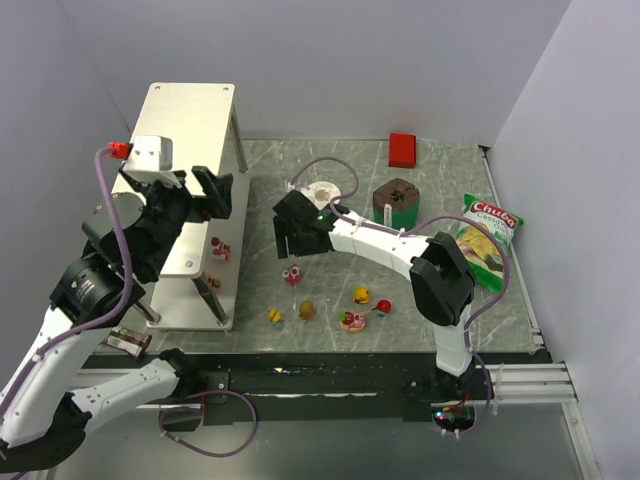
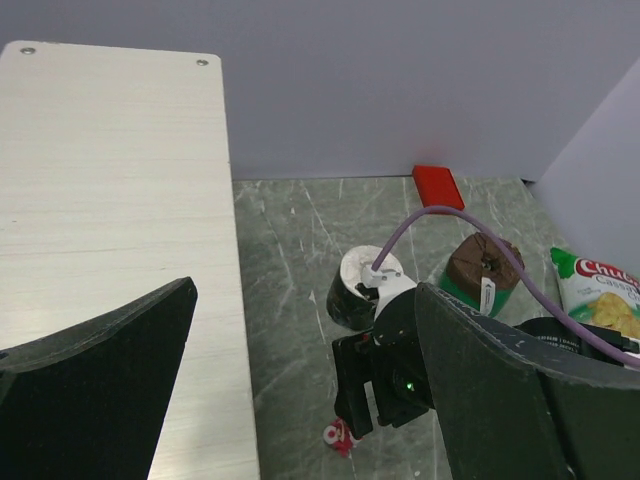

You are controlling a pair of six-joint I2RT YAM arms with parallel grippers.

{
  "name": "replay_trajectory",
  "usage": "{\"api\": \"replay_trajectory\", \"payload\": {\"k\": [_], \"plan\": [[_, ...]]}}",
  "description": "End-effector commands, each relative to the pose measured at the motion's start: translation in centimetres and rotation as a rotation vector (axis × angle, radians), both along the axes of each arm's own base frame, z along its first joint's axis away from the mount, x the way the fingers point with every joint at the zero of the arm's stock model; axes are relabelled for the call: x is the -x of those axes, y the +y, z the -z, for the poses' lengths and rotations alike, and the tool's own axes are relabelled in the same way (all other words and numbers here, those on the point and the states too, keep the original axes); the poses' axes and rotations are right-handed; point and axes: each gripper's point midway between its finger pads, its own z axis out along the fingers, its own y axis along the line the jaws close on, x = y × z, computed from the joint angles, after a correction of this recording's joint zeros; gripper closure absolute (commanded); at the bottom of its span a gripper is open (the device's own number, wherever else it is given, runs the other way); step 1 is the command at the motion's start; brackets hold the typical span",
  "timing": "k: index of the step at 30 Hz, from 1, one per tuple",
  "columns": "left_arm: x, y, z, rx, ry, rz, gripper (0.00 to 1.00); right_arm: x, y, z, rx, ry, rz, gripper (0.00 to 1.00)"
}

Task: Place and organize the plastic toys onto the shelf

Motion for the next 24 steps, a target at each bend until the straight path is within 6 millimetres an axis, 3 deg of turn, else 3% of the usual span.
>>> {"api": "replay_trajectory", "payload": {"k": [1, 9, 20, 24], "plan": [[0.2, -1.1, -1.5, 0.039, -0.027, 0.055, 0.03, 2.7, -1.6, 0.6, 0.024, 0.111, 0.048, 0.22], [-0.1, -1.9, -0.7, 0.043, -0.009, 0.080, 0.03, 3.9, -0.5, 2.5, -0.004, 0.184, -0.012, 0.25], [0.1, -1.4, -0.4, 0.047, -0.003, 0.065, 0.04, 3.4, 0.7, 5.0, 0.009, 0.218, -0.046, 0.28], [0.2, -1.2, -0.3, 0.048, -0.005, 0.059, 0.03, 3.2, 0.9, 5.8, 0.027, 0.209, -0.077, 0.36]]}}
